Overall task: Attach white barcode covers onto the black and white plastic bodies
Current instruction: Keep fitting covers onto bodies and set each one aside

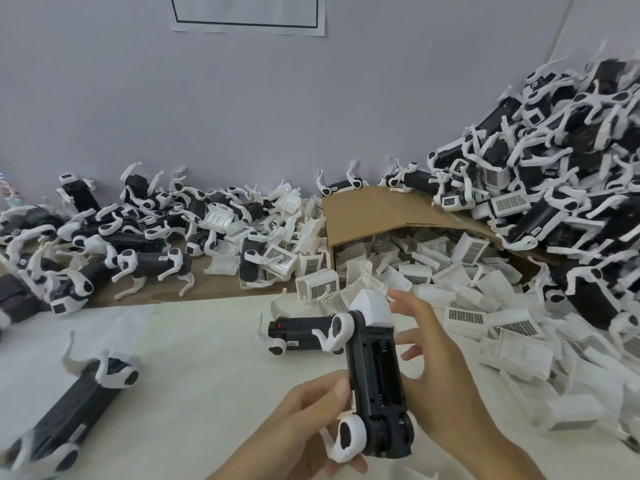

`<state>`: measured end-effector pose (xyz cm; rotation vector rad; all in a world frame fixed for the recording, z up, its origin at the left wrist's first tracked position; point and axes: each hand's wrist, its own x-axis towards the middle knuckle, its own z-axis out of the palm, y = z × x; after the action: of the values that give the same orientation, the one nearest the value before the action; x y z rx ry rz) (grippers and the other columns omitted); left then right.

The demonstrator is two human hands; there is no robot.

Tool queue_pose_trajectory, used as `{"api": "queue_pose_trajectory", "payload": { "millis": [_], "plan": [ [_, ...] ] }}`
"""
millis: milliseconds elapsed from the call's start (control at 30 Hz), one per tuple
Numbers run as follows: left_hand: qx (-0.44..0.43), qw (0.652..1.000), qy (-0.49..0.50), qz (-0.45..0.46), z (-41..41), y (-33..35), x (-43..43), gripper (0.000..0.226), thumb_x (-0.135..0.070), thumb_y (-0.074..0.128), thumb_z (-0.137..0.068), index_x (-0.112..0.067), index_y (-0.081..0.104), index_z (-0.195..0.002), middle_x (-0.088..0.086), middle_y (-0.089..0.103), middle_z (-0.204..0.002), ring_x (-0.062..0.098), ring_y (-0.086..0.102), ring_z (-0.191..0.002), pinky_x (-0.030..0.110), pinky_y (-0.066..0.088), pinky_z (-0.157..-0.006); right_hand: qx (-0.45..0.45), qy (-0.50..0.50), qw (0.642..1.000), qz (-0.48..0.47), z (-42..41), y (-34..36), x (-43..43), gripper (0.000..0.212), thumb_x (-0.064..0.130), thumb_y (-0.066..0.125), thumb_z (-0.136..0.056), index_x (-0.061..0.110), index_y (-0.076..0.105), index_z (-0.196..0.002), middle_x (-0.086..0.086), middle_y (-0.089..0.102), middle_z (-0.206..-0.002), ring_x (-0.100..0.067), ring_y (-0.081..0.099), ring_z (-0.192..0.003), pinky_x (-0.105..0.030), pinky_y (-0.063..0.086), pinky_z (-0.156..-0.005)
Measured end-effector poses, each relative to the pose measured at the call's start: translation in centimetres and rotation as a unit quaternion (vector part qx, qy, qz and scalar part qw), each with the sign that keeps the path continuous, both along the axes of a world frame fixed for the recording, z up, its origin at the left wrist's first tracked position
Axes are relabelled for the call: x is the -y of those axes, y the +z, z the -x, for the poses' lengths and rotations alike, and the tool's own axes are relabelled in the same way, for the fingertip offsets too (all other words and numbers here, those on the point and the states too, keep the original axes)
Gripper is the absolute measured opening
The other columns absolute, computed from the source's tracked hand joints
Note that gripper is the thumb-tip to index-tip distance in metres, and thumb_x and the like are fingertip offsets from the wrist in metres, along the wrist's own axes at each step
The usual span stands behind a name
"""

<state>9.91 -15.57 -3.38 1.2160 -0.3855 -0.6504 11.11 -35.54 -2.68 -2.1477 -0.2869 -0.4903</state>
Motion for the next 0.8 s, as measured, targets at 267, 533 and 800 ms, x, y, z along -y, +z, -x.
{"api": "queue_pose_trajectory", "payload": {
  "millis": [267,533,800],
  "plan": [
    [-0.059,0.996,0.004,0.063,-0.1,0.5,0.0,0.074,-0.036,0.084,-0.077,-0.007,0.056,-0.138,0.02,0.065,-0.118,0.034,0.063,-0.103,0.037,0.052,-0.089,-0.054,0.067,0.994,0.065,0.5,0.2,-0.2,0.047,0.059,0.048,-0.093,0.045,0.041,-0.137,0.023,0.043,-0.14,0.002,0.05,-0.121,-0.03,0.052,-0.084],
    [-0.088,0.98,0.131,0.119,-0.4,0.4,-0.6,0.063,-0.033,0.09,-0.061,-0.02,0.073,-0.12,0.011,0.07,-0.117,0.024,0.065,-0.099,0.028,0.051,-0.073,-0.264,0.184,0.945,0.064,0.4,2.1,1.0,0.023,0.054,0.067,-0.078,0.033,0.069,-0.087,0.009,0.07,-0.085,-0.006,0.049,-0.056,-0.026,0.045,-0.055],
    [-0.126,0.95,0.203,0.203,-1.0,1.1,-1.2,0.028,-0.03,0.064,-0.085,-0.016,0.075,-0.106,0.007,0.068,-0.106,0.031,0.07,-0.086,0.04,0.054,-0.073,-0.326,0.272,0.886,0.188,0.6,2.0,1.4,0.023,0.024,0.071,-0.071,0.034,0.075,-0.091,0.001,0.066,-0.09,0.0,0.05,-0.065,-0.018,0.04,-0.063]
  ]
}}
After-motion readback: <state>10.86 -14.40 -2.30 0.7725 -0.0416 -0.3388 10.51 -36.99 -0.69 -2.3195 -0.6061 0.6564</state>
